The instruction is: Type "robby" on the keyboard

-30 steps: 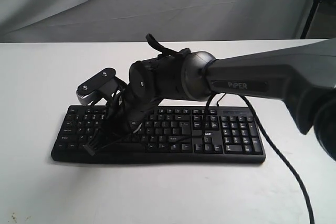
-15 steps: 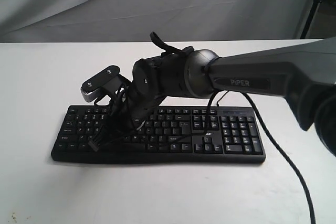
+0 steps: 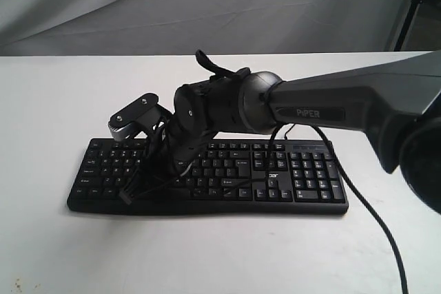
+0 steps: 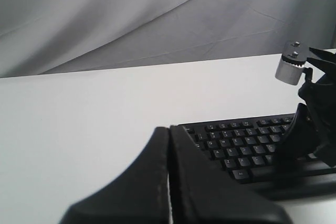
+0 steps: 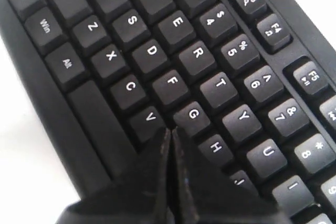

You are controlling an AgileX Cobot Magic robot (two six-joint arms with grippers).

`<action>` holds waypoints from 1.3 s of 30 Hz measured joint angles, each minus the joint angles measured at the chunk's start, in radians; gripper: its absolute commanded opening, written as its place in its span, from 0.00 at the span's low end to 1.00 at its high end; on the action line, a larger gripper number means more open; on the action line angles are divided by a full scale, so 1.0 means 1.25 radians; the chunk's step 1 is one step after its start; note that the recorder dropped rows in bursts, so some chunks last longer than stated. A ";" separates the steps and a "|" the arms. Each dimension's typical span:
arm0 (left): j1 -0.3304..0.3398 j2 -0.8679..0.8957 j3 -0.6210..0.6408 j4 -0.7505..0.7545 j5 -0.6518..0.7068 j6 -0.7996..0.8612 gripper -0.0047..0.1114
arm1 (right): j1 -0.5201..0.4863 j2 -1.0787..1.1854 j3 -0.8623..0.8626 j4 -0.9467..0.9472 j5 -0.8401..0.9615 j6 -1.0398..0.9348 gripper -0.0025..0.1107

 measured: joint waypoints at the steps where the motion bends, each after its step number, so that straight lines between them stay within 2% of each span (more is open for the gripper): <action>1: 0.000 0.000 0.000 0.000 0.000 0.000 0.04 | 0.000 0.000 0.000 0.000 -0.001 0.000 0.02; 25: 0.000 0.000 0.000 0.000 0.000 0.000 0.04 | -0.004 -0.006 0.000 -0.011 -0.008 0.000 0.02; 34: 0.000 0.000 0.000 0.000 0.000 0.000 0.04 | -0.049 -0.022 -0.135 -0.041 0.107 0.006 0.02; 39: 0.000 0.000 0.000 0.000 0.000 0.000 0.04 | -0.054 -0.006 -0.149 -0.045 0.116 0.008 0.02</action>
